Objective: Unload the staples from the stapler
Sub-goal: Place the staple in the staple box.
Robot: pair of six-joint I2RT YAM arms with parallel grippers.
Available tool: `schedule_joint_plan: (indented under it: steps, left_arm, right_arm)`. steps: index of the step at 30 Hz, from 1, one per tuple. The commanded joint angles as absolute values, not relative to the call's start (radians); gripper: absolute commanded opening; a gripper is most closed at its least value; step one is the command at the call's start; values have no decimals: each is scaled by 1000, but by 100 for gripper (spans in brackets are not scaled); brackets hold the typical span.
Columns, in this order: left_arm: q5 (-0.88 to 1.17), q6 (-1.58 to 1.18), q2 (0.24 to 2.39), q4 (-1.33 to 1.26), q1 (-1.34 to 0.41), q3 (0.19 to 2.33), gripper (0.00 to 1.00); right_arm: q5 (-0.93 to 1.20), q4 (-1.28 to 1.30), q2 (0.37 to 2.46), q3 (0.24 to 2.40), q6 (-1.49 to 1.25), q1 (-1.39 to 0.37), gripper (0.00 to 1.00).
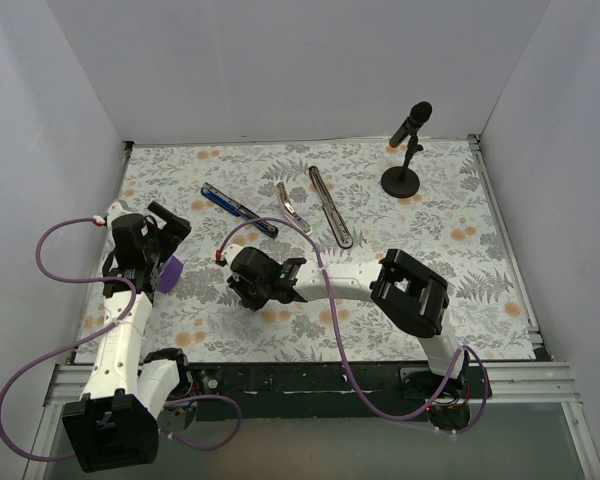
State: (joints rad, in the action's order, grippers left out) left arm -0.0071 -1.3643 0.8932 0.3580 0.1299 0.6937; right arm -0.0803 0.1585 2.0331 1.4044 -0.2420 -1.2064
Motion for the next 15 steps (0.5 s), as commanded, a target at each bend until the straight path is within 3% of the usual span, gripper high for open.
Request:
schedule_joint_plan:
  steps: [1,15]
  left_arm:
    - [-2,-1353,882,344,135,683,98]
    - [-2,-1351,885,342,133,684,98]
  right_arm:
    - [-89,152,1976,1445,-232,-1212,25]
    - [-66,161,1968,1456,-229,-1213,31]
